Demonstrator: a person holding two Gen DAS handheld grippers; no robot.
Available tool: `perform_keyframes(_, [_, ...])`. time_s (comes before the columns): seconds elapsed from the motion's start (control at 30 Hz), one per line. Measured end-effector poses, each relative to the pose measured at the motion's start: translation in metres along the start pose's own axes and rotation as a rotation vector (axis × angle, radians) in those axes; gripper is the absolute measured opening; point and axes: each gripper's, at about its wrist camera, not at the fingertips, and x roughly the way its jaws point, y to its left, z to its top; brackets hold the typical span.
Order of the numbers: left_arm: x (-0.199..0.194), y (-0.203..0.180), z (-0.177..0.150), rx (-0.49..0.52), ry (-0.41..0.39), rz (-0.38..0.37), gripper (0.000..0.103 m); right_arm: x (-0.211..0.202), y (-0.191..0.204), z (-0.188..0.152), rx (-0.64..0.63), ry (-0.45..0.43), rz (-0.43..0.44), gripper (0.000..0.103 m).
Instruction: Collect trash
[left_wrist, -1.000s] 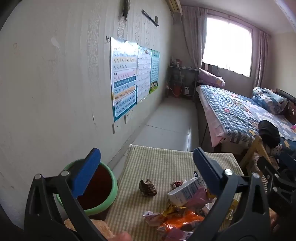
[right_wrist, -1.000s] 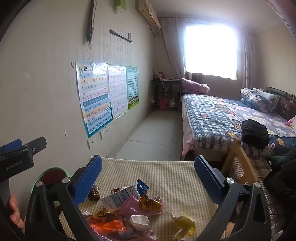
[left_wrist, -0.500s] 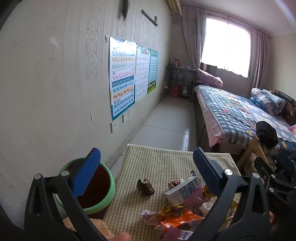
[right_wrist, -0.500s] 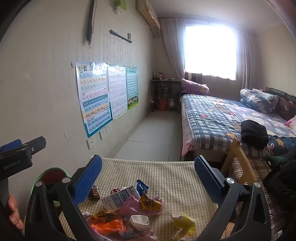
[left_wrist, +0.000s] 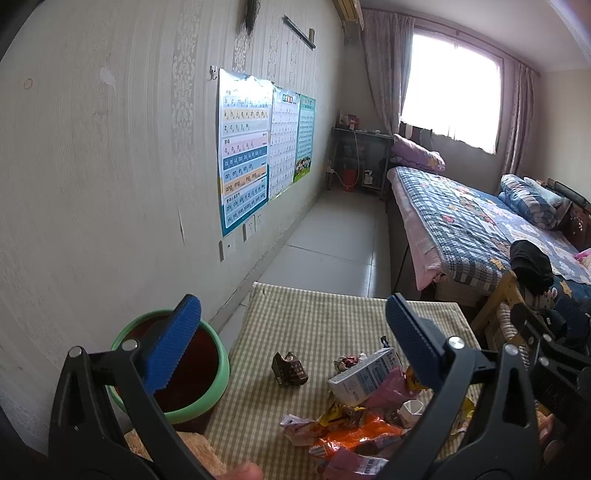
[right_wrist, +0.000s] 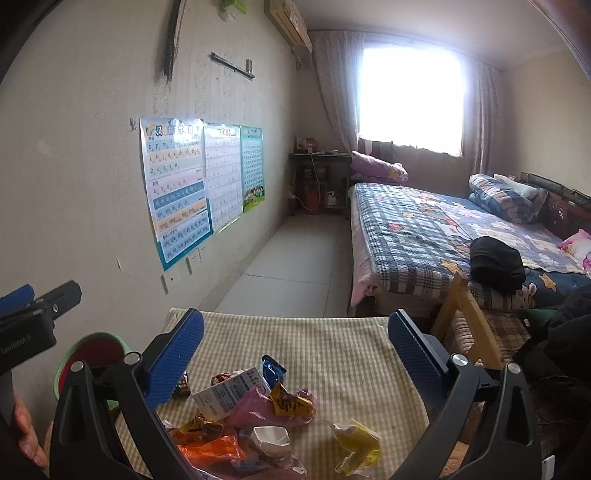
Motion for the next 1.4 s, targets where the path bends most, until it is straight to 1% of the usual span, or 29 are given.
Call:
perform_keyframes(0.17, [-0.0004,-0.0002,0.0003,0.002,0.0,0.001,0.098,0.0002,-0.0001,0.0015,-0.007,0.001,-0.012,0.096])
perform_keyframes(0.7, [-0.0008,-0.003,-0.0016,0.003,0.009,-0.002,0.098,-0.0021,0.0037,0.0063,-0.011,-0.012,-0.003,0.096])
perform_keyframes(1.4, [-0.0007,-0.0025,-0.0038,0.002,0.006,0.017,0.098,-0.0042,0.0087,0.0082,-0.013,-0.009,0.002,0.096])
